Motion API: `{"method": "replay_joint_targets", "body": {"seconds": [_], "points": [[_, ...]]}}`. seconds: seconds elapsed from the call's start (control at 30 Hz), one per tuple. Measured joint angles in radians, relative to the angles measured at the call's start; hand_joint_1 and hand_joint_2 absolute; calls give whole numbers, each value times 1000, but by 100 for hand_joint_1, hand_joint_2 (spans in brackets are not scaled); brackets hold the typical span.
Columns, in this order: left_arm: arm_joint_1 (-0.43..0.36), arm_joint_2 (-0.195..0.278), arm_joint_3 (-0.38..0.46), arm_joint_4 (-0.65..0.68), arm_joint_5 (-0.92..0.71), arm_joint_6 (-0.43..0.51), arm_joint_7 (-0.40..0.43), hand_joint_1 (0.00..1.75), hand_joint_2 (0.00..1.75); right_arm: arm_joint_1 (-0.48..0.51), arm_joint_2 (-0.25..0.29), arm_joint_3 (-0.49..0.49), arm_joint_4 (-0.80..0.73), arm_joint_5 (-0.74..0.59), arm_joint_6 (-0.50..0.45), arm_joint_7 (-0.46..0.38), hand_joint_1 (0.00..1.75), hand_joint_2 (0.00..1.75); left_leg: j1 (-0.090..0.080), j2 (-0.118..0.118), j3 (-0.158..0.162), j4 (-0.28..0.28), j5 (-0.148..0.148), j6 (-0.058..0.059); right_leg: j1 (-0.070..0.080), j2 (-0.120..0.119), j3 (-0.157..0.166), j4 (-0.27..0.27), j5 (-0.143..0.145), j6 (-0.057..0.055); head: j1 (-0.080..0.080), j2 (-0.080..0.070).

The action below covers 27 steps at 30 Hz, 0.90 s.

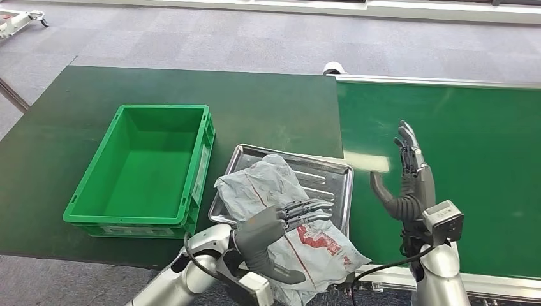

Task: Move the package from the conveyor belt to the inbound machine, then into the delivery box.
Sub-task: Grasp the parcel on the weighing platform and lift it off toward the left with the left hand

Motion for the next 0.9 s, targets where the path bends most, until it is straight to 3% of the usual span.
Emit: {"method": "replay_joint_targets", "body": {"seconds": [0.23,0.53,0.57,0.67,0.7,0.9], "points": [[-20,-37,31,180,-232,49,162,0,175,33,21,-44,-28,15,14,4,0,175,0,0,0,0,0,0,0,0,0,0,0,0,0,0],[-30,-68,53,280,-276,49,200,0,175,36,36,-56,-28,18,18,6,0,175,0,0,2,0,0,0,0,0,2,0,0,0,0,0],[-30,-70,55,284,-278,49,207,17,175,36,37,-56,-28,18,18,6,0,175,0,0,2,0,-1,1,0,0,3,0,0,0,0,0],[-29,-80,73,290,-276,57,238,148,175,41,39,-57,-28,18,18,6,0,175,0,0,5,0,-1,1,0,0,5,0,0,0,0,0],[-27,-84,83,290,-270,60,243,175,175,44,39,-58,-29,18,18,7,0,175,0,0,5,0,-1,1,0,0,6,0,0,0,0,0],[14,-93,143,240,-189,31,162,175,175,57,42,-59,-35,18,18,19,0,175,0,1,7,0,-1,0,0,0,6,0,0,-1,0,0]]}}
